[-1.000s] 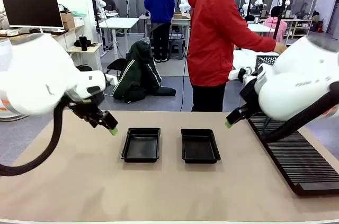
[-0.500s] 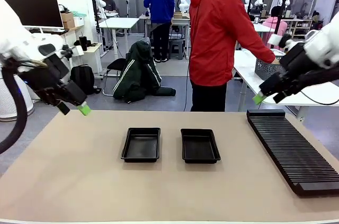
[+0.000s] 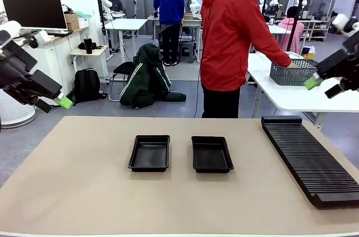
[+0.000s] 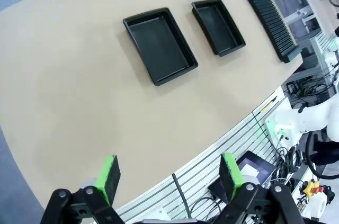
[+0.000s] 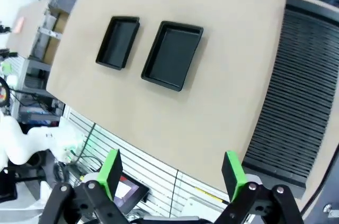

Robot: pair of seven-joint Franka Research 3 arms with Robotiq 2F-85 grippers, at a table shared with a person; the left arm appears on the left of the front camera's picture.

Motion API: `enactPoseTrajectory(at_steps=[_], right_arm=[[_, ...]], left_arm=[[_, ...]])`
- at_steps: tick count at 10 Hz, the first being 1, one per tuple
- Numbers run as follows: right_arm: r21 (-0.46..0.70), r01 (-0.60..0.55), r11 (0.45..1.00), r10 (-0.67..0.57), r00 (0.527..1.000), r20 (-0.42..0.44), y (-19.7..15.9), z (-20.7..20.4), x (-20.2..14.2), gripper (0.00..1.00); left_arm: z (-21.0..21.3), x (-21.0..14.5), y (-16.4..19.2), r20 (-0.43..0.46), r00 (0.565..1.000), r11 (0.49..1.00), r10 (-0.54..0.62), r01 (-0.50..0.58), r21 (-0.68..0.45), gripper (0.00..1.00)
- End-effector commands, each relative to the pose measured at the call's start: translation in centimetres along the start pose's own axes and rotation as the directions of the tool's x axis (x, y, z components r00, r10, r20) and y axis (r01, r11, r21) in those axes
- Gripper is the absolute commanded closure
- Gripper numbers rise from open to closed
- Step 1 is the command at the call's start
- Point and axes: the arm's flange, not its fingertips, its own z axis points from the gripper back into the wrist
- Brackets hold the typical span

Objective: Inspect and transfer BCBs to ESD trays.
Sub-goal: Pick up the Blank PCB from the PCB Rack and place it in the left ESD tray.

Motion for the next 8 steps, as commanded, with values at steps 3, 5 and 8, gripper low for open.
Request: enactPoseTrajectory(at_steps=[3,5,8], right_arm=[[0.076,0.063,0.995,-0.066,0.997,0.032,-2.9,3.8,-0.8,0.00],[0.078,0.066,0.995,-0.071,0.995,0.067,-3.8,6.0,-1.1,0.00],[0.054,0.032,0.998,-0.038,0.991,0.127,-3.5,8.9,-0.8,0.00]], left_arm=[[2.5,-2.3,1.5,0.065,0.998,0.996,0.005,0.001,-0.086,0.00],[4.3,-2.9,1.8,0.106,0.994,0.994,0.001,0.010,-0.111,0.00],[5.0,-3.4,1.5,0.118,0.993,0.993,0.001,0.014,-0.119,0.00]])
